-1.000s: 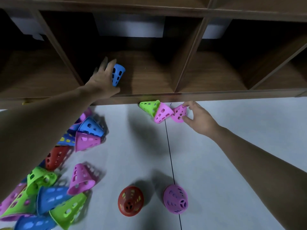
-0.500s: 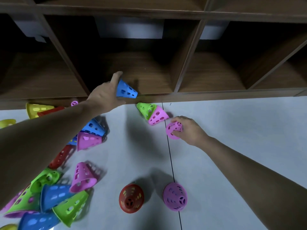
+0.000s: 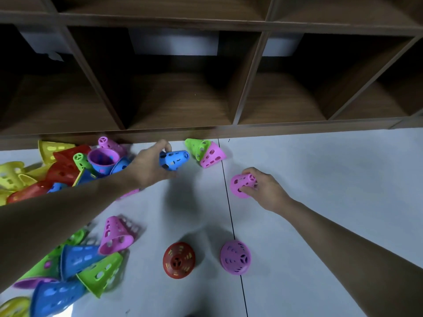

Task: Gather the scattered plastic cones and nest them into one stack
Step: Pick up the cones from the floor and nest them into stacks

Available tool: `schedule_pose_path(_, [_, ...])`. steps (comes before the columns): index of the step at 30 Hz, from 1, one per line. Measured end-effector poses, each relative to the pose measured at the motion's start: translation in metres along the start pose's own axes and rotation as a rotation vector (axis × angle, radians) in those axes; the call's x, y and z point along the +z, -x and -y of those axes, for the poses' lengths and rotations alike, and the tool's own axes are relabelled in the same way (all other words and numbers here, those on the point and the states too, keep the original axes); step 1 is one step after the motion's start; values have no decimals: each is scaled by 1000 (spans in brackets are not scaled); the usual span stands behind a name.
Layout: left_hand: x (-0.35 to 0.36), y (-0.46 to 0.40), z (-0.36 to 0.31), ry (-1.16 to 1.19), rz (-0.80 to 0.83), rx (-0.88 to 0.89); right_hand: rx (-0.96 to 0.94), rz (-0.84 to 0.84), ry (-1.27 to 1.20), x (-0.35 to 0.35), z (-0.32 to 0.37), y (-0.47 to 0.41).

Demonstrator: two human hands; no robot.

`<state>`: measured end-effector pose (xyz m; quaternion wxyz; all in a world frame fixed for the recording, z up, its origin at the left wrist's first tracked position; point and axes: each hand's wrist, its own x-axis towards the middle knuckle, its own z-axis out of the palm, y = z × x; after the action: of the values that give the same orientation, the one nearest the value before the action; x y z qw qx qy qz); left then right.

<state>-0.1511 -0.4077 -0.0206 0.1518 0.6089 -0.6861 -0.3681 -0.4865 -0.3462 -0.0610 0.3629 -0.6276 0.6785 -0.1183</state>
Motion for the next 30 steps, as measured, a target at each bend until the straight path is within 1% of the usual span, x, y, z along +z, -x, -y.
schedule_pose_path(4, [5, 41, -5, 102, 54, 18, -71, -34, -154, -10, 25, 21])
schedule_pose_path(7, [7, 75, -10, 75, 55, 100, -132, -59, -211, -18, 51, 44])
schedule_pose_path(9, [10, 99, -11, 112, 77, 159, -156, -72, -212, -22, 65, 64])
schedule_pose_path(11, [15, 123, -11, 132, 101, 205, -179, -72, -172, -23, 69, 84])
schedule_pose_path(15, [26, 165, -15, 75, 159, 285, -206, 37, 1, -19, 70, 121])
schedule_pose_path(20, [38, 186, -6, -28, 213, 258, -256, 159, 270, -13, 73, 154])
schedule_pose_path(23, [45, 190, 8, -107, 247, 249, -261, 205, 378, -12, 71, 165])
schedule_pose_path(25, [47, 190, 13, -167, 271, 271, -244, 252, 397, -10, 65, 167])
schedule_pose_path(27, [45, 187, 13, -171, 303, 258, -230, 290, 347, -8, 59, 166])
schedule_pose_path(30, [40, 175, 10, -117, 287, 209, -238, 248, 251, -5, 55, 150])
